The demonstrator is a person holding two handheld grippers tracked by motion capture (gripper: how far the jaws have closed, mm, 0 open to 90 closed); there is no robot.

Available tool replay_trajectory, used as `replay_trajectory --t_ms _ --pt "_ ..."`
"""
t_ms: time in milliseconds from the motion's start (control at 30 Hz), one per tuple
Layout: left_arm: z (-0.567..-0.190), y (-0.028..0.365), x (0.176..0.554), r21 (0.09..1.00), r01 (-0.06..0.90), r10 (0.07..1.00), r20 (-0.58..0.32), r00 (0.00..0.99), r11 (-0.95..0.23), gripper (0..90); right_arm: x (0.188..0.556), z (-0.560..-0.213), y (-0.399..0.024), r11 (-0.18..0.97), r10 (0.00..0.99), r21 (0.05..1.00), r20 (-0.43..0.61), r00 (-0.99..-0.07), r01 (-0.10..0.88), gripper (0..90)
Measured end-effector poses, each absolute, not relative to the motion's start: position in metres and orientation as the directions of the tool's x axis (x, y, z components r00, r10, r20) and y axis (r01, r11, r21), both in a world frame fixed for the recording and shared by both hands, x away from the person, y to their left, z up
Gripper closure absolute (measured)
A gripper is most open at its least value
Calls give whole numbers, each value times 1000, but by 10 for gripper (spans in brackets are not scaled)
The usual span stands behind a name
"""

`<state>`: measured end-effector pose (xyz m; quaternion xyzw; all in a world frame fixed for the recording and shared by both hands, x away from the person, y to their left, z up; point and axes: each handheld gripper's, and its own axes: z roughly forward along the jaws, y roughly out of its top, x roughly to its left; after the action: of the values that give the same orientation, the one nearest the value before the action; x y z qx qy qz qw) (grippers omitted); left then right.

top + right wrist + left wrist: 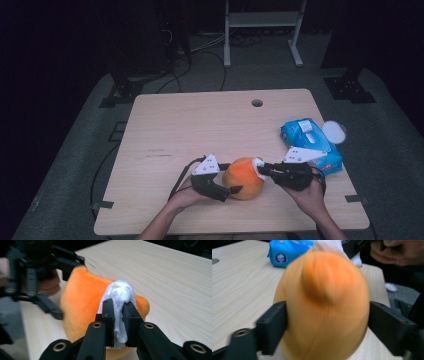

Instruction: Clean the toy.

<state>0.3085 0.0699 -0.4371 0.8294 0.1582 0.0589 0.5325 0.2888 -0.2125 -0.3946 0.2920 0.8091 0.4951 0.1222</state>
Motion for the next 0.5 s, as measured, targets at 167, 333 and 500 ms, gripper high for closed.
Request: replay_trajectory --t_ms 167,333,500 --pt "-436 66 306 898 187 359 -35 933 -399 279 281 -392 -200 346 557 879 89 -826 328 809" --pt "-429 72 308 908 185 378 -33 925 -375 334 273 -385 -189 322 483 899 113 -868 296 809" --pt "-434 71 306 899 168 369 -7 929 -405 340 277 -389 -189 351 501 888 89 -861 296 808"
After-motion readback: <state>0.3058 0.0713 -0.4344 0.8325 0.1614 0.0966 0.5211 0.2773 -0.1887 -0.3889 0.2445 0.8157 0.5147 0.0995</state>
